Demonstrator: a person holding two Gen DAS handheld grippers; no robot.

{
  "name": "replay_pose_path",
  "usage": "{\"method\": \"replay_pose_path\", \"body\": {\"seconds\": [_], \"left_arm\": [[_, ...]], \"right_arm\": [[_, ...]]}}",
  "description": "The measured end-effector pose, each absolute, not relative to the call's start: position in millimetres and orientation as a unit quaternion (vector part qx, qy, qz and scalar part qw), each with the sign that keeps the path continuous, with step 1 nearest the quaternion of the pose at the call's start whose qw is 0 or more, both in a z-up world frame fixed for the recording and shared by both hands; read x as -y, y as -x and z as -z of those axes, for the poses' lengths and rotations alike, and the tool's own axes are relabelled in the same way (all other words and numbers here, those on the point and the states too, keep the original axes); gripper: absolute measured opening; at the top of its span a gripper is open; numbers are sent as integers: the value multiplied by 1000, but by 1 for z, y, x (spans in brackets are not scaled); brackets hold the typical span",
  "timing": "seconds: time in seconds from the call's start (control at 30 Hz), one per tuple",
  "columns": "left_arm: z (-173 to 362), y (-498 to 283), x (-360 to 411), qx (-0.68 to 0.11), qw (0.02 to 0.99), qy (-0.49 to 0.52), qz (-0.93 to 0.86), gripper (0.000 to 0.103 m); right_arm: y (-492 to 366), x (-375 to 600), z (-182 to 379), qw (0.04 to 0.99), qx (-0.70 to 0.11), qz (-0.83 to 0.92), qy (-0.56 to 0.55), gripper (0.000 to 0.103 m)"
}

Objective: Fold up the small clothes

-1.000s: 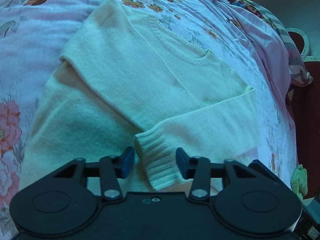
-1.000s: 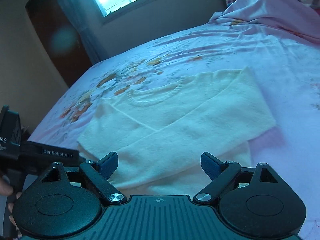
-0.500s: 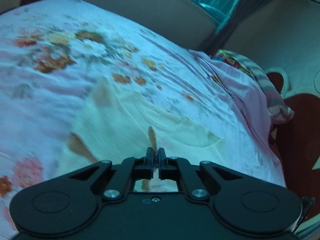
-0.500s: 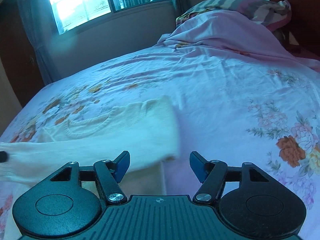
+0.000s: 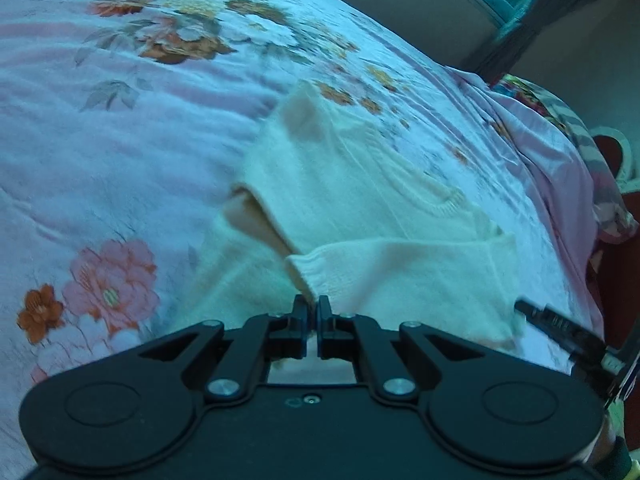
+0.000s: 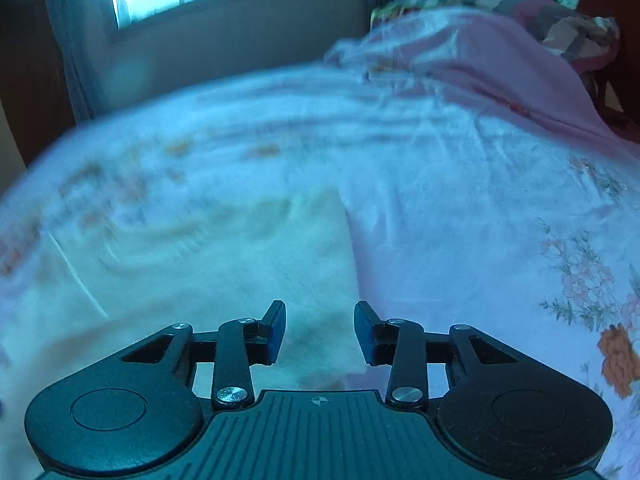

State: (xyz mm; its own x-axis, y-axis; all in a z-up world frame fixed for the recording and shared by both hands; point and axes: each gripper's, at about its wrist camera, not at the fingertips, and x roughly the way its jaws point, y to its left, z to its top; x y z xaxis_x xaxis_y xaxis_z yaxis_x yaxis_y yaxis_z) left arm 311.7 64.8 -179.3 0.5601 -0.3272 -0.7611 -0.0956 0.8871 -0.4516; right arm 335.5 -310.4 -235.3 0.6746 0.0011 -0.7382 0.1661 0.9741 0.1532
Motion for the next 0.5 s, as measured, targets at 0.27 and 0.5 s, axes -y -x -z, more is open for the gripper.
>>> {"method": "replay_pose_path", "body": {"seconds": [0.27,0.5], "left_arm": [[190,-315,-73,-476,843,245,55,2],[196,-312,-76,-482,846,223,46,2]], "right_arm": [[-338,337,248,894,-412,21,-173,23],[-326,344,224,914,-368,44,-164,23]]}}
